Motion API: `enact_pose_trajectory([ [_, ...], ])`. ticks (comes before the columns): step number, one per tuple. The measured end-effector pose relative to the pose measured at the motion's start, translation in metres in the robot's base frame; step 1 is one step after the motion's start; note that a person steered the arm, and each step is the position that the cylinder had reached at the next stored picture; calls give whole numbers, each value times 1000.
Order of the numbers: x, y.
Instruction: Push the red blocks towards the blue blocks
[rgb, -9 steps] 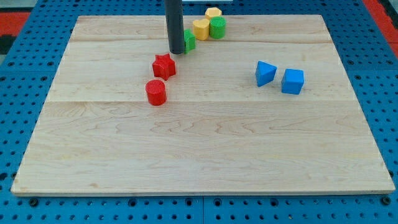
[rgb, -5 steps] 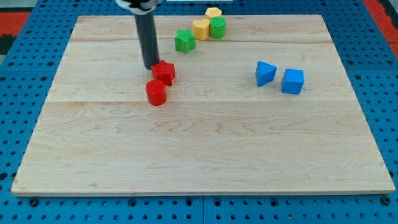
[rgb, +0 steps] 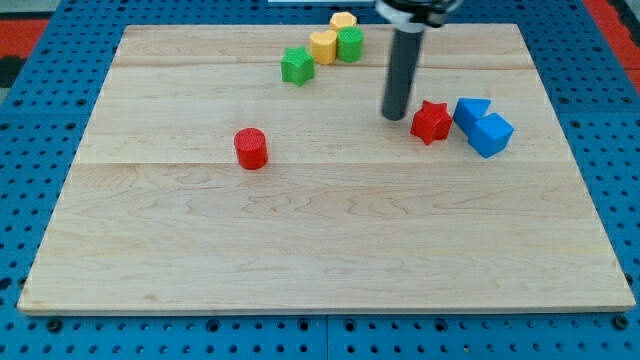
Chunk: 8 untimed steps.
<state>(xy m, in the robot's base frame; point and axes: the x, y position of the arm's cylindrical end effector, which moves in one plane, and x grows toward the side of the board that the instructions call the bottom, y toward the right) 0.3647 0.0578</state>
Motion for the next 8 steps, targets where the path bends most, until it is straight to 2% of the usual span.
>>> enact_pose_trajectory([
  [1,0,-86],
  [2,13,-136],
  [4,62,-161],
  [5,87,-201],
  [6,96,-152],
  [7,96,-69],
  [8,87,-34],
])
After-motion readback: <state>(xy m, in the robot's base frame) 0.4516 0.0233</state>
